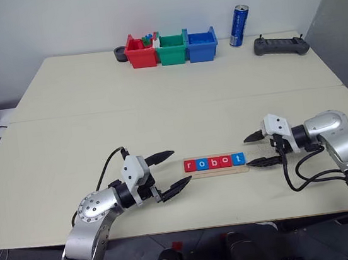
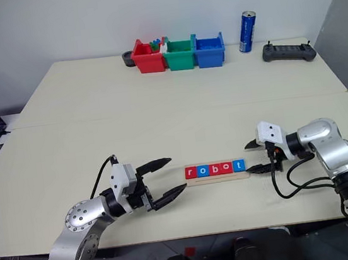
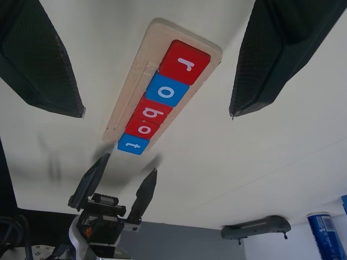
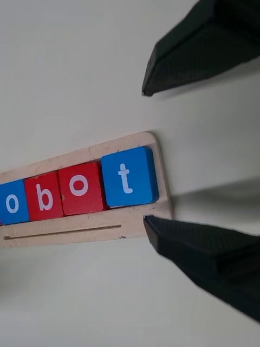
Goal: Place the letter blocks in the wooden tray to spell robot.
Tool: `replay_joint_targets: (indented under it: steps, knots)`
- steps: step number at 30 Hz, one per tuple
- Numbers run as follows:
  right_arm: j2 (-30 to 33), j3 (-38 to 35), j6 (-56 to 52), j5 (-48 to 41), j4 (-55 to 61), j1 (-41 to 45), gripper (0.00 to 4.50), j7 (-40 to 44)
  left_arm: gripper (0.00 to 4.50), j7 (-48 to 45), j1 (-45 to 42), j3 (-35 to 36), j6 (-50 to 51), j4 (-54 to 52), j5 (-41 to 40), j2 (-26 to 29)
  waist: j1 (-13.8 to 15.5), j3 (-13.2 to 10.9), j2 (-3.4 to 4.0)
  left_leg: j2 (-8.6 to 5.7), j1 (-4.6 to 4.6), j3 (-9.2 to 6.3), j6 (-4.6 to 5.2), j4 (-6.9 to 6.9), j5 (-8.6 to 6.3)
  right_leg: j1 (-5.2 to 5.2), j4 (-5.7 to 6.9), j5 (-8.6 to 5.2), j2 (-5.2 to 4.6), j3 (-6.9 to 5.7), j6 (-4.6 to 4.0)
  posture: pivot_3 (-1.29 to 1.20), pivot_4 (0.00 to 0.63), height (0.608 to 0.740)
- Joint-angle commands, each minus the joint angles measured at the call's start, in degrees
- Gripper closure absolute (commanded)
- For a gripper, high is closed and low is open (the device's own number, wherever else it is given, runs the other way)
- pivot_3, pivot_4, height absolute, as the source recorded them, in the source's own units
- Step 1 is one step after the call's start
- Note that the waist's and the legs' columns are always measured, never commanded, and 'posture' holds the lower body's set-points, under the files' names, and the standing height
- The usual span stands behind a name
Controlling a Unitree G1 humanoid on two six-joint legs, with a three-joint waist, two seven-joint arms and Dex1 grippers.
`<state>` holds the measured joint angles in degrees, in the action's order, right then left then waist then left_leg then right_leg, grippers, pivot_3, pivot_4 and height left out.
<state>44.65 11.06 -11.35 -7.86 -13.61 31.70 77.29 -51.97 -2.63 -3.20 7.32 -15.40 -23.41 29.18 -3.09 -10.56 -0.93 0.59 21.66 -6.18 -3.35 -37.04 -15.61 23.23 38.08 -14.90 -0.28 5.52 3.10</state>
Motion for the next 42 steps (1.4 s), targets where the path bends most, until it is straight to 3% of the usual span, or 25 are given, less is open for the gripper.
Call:
replay_joint_targets:
  steps: [1,8,27,35,42]
  knots:
    - [0.9,-1.8,1.9,-0.2,-0.2,-0.1,1.99,-0.4,0.00,-0.3,-0.3,-0.1,-0.7,-1.2,0.2,0.2,0.0,0.0,0.00,0.00,0.01,0.00,0.00,0.00,0.00,0.00,0.00,0.00,0.00,0.00,0.00,0.00,0.150,0.740]
    - [-0.2,-0.7,2.6,0.2,1.4,-1.5,4.49,-1.2,0.00,-0.4,0.0,0.2,-1.0,-1.2,0.3,0.4,0.0,0.0,0.00,0.00,0.00,0.01,0.00,-0.01,0.00,0.00,0.00,0.00,0.00,0.01,0.00,0.00,0.150,0.740]
    - [-2.2,0.7,2.9,0.2,2.3,-1.2,4.49,-1.5,0.00,0.3,0.7,0.1,-1.0,-1.6,1.0,0.6,0.0,0.0,0.00,0.00,0.00,0.00,0.00,0.00,0.00,0.00,0.01,0.00,0.00,0.00,0.00,0.00,0.150,0.740]
    - [1.7,-2.1,-1.8,-3.0,5.7,-1.5,4.49,0.9,0.00,3.1,1.2,0.0,0.9,-1.7,3.2,0.5,0.1,0.0,0.00,-0.01,0.01,0.00,0.00,-0.01,0.00,0.00,0.00,0.00,-0.01,0.00,0.00,0.00,0.150,0.740]
    - [6.1,-5.6,-10.4,-9.1,14.7,-5.4,2.17,2.4,0.00,3.9,1.2,-0.3,1.6,-1.9,5.1,1.3,0.2,0.0,0.00,-0.01,0.02,-0.02,0.00,0.00,0.00,0.00,0.00,0.00,-0.01,-0.02,0.00,0.00,0.150,0.740]
